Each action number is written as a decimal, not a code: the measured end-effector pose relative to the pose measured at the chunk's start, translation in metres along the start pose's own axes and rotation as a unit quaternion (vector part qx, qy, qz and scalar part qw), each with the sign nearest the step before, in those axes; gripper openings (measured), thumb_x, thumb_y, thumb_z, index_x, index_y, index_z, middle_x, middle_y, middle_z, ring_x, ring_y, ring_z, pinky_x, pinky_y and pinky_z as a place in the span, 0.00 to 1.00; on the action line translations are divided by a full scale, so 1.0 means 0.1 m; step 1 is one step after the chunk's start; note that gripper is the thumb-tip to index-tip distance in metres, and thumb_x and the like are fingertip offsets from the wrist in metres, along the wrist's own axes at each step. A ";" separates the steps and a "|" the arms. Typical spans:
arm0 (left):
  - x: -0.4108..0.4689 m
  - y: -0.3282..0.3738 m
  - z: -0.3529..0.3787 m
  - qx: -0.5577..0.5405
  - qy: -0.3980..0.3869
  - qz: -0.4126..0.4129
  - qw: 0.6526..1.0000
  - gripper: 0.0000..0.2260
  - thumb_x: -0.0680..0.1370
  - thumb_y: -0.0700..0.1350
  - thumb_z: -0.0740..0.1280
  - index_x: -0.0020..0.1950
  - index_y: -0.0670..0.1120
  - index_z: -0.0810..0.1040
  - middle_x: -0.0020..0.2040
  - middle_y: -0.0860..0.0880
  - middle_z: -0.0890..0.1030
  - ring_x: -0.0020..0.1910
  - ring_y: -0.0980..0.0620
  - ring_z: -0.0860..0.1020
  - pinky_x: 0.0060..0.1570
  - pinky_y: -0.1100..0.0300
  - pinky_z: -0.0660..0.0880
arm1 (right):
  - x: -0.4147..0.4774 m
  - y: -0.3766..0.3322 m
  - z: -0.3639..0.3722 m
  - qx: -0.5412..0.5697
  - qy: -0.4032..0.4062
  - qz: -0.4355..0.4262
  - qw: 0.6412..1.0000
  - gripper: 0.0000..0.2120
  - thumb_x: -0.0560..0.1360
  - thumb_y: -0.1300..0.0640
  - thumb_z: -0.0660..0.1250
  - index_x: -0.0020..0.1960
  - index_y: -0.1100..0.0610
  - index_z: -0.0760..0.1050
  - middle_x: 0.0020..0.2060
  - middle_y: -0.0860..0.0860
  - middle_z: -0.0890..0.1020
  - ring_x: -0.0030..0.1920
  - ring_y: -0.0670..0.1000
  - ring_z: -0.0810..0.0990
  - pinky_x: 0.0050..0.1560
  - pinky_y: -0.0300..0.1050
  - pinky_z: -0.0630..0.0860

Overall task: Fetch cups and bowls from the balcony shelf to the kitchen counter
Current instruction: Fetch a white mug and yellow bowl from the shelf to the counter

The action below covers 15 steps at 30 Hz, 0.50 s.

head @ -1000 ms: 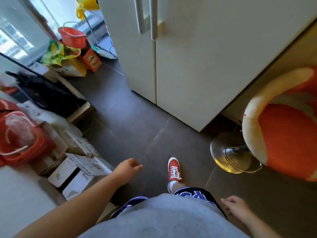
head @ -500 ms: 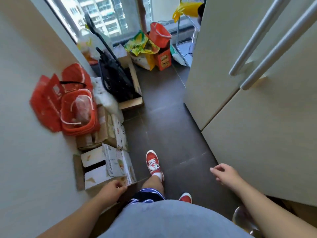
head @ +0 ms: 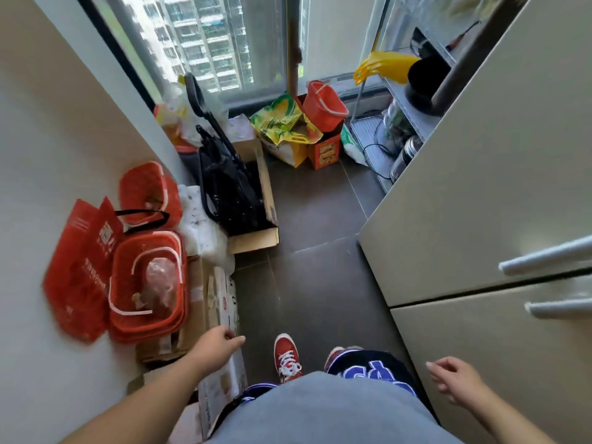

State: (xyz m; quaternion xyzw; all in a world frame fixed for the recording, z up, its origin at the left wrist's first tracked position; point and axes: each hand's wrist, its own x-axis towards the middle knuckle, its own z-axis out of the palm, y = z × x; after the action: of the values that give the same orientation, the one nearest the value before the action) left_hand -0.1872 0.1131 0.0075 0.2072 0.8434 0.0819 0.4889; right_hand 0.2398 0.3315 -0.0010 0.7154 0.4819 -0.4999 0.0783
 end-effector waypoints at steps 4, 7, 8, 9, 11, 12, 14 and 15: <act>0.46 0.87 -0.29 -0.008 0.002 0.048 0.999 0.10 0.76 0.56 0.66 0.51 0.51 0.77 0.44 0.51 0.81 0.42 0.54 0.81 0.40 0.60 0.79 | 0.27 -0.26 -0.07 -0.001 0.003 0.042 0.999 0.08 0.74 0.63 0.70 0.40 0.67 0.74 0.29 0.59 0.75 0.25 0.50 0.68 0.15 0.31 0.61; 0.79 1.44 -0.43 0.001 0.002 0.079 0.997 0.10 0.76 0.56 0.66 0.52 0.52 0.78 0.45 0.53 0.81 0.44 0.56 0.79 0.39 0.61 0.76 | 0.57 -0.54 -0.10 -0.002 0.004 0.064 0.998 0.09 0.74 0.64 0.70 0.39 0.66 0.72 0.29 0.60 0.75 0.25 0.50 0.67 0.14 0.30 0.61; 0.92 1.61 -0.49 0.007 0.001 0.085 0.996 0.10 0.76 0.56 0.66 0.52 0.52 0.78 0.45 0.54 0.81 0.44 0.57 0.79 0.40 0.61 0.76 | 0.70 -0.65 -0.11 -0.004 0.002 0.067 0.998 0.09 0.74 0.63 0.70 0.38 0.65 0.72 0.29 0.59 0.75 0.25 0.50 0.67 0.13 0.30 0.61; 0.99 1.71 -0.54 0.012 -0.002 0.086 0.996 0.10 0.76 0.56 0.66 0.52 0.52 0.78 0.45 0.54 0.81 0.44 0.57 0.79 0.40 0.61 0.76 | 0.79 -0.76 -0.10 -0.003 0.002 0.066 0.998 0.09 0.74 0.63 0.70 0.38 0.65 0.72 0.28 0.59 0.75 0.25 0.50 0.68 0.14 0.30 0.61; 1.22 1.93 -0.69 0.018 -0.006 0.078 0.997 0.10 0.75 0.56 0.67 0.51 0.52 0.79 0.45 0.54 0.81 0.44 0.57 0.79 0.43 0.58 0.78 | 1.09 -1.09 -0.12 0.008 -0.003 0.063 0.998 0.10 0.74 0.61 0.70 0.38 0.63 0.73 0.28 0.57 0.75 0.24 0.50 0.68 0.16 0.31 0.60; 1.31 2.00 -0.76 0.024 -0.007 0.069 0.997 0.10 0.75 0.56 0.67 0.51 0.52 0.79 0.45 0.54 0.82 0.45 0.56 0.80 0.46 0.56 0.79 | 1.22 -1.26 -0.14 0.009 -0.008 0.059 0.998 0.10 0.74 0.60 0.71 0.38 0.63 0.73 0.27 0.57 0.75 0.24 0.51 0.68 0.18 0.33 0.60; 1.52 2.16 -0.97 0.042 -0.006 0.043 0.998 0.10 0.75 0.56 0.67 0.51 0.51 0.79 0.45 0.53 0.81 0.44 0.55 0.80 0.47 0.55 0.79 | 1.52 -1.69 -0.18 -0.004 -0.024 0.046 0.999 0.10 0.74 0.58 0.71 0.38 0.63 0.75 0.27 0.57 0.75 0.25 0.52 0.69 0.23 0.37 0.61; 1.60 2.21 -1.08 0.048 -0.001 0.030 0.998 0.10 0.75 0.55 0.67 0.51 0.51 0.78 0.45 0.53 0.81 0.44 0.55 0.80 0.46 0.56 0.79 | 1.62 -1.93 -0.21 -0.012 -0.033 0.032 0.999 0.10 0.73 0.57 0.71 0.39 0.63 0.75 0.27 0.57 0.75 0.26 0.52 0.70 0.25 0.39 0.62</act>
State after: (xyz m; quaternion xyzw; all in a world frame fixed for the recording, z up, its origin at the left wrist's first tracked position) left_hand -0.2902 0.3880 0.0110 0.2556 0.8392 0.0554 0.4769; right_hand 0.1107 0.5444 -0.0478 0.7124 0.4616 -0.5150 0.1189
